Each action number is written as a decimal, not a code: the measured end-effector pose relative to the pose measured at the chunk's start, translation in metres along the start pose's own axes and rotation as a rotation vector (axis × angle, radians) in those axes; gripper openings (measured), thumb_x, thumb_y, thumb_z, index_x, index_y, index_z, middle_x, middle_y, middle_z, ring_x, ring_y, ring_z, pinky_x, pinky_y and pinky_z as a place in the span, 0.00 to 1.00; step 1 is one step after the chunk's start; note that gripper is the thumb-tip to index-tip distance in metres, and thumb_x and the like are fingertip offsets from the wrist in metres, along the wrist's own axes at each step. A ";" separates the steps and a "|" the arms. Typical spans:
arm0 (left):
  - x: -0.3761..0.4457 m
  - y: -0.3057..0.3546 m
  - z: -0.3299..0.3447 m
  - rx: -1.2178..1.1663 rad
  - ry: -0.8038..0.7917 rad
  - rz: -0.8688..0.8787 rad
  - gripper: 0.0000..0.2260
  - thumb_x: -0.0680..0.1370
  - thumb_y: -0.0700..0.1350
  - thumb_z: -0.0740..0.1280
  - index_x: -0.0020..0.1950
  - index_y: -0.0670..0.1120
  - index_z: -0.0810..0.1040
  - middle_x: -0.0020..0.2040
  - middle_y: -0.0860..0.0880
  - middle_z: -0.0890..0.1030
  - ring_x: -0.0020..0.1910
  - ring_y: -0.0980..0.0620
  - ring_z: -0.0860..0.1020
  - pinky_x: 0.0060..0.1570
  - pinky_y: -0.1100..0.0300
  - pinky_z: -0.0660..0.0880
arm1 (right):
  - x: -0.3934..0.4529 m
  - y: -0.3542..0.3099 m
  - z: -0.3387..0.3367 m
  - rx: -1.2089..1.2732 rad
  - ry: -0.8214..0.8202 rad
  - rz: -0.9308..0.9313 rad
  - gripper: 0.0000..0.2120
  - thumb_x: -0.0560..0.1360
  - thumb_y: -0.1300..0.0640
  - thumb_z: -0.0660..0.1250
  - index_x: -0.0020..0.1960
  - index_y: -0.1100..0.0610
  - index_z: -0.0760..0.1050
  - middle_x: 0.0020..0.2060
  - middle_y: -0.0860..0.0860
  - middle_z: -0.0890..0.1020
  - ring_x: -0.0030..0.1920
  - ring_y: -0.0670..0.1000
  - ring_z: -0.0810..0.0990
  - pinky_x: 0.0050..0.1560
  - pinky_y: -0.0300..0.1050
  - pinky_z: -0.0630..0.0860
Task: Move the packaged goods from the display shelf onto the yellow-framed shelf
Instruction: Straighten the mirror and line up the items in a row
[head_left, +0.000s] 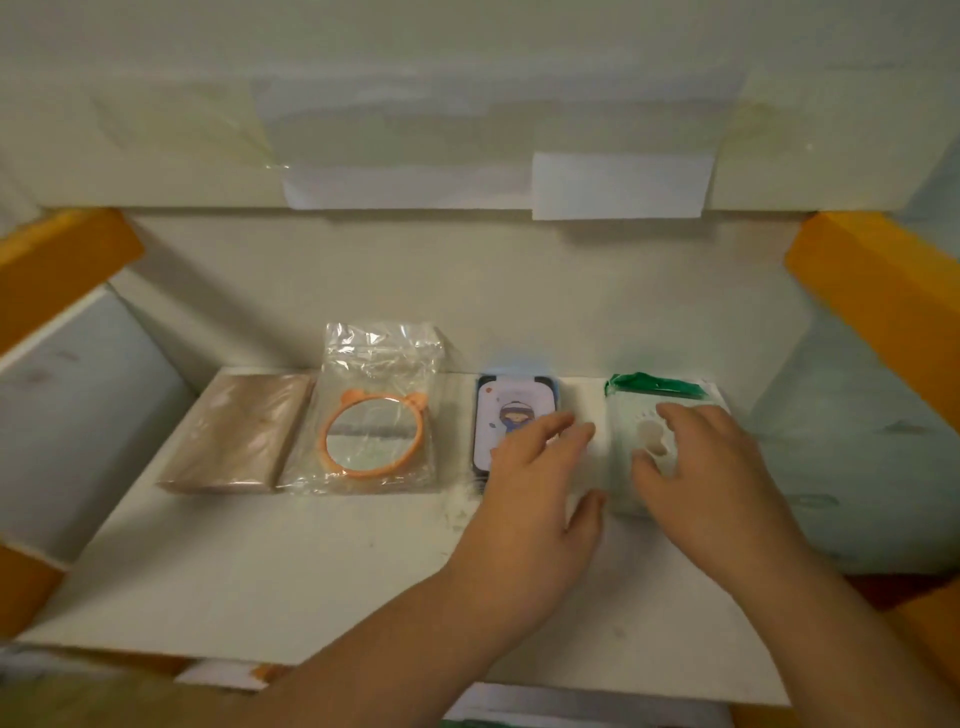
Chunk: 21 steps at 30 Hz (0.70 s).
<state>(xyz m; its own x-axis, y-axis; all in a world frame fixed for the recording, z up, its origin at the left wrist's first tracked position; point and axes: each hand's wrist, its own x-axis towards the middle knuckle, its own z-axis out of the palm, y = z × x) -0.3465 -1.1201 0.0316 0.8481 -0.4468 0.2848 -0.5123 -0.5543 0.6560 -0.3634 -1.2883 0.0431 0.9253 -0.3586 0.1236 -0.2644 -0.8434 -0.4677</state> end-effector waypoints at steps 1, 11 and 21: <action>-0.008 -0.014 -0.012 0.031 0.041 0.008 0.24 0.77 0.44 0.69 0.73 0.47 0.72 0.72 0.49 0.71 0.72 0.53 0.66 0.71 0.69 0.58 | -0.004 -0.009 0.004 0.020 -0.007 -0.052 0.23 0.74 0.53 0.67 0.67 0.56 0.73 0.64 0.55 0.75 0.64 0.58 0.73 0.64 0.51 0.71; -0.043 -0.137 -0.105 0.519 0.054 -0.126 0.28 0.69 0.43 0.77 0.68 0.41 0.75 0.67 0.38 0.76 0.66 0.35 0.73 0.64 0.41 0.74 | -0.014 -0.135 0.089 0.023 -0.154 -0.564 0.25 0.75 0.48 0.67 0.71 0.47 0.68 0.71 0.48 0.66 0.68 0.52 0.68 0.65 0.49 0.71; -0.024 -0.166 -0.118 0.567 -0.090 -0.030 0.16 0.73 0.48 0.65 0.61 0.52 0.74 0.62 0.51 0.74 0.62 0.45 0.73 0.56 0.48 0.76 | 0.002 -0.159 0.140 -0.082 -0.198 -0.533 0.22 0.69 0.51 0.72 0.61 0.47 0.69 0.66 0.52 0.65 0.71 0.55 0.63 0.65 0.53 0.72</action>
<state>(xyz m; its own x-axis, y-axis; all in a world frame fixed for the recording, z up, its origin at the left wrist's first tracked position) -0.2654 -0.9343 -0.0016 0.8610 -0.4699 0.1948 -0.5022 -0.8461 0.1785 -0.2813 -1.0993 -0.0044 0.9677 0.1997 0.1537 0.2396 -0.9184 -0.3149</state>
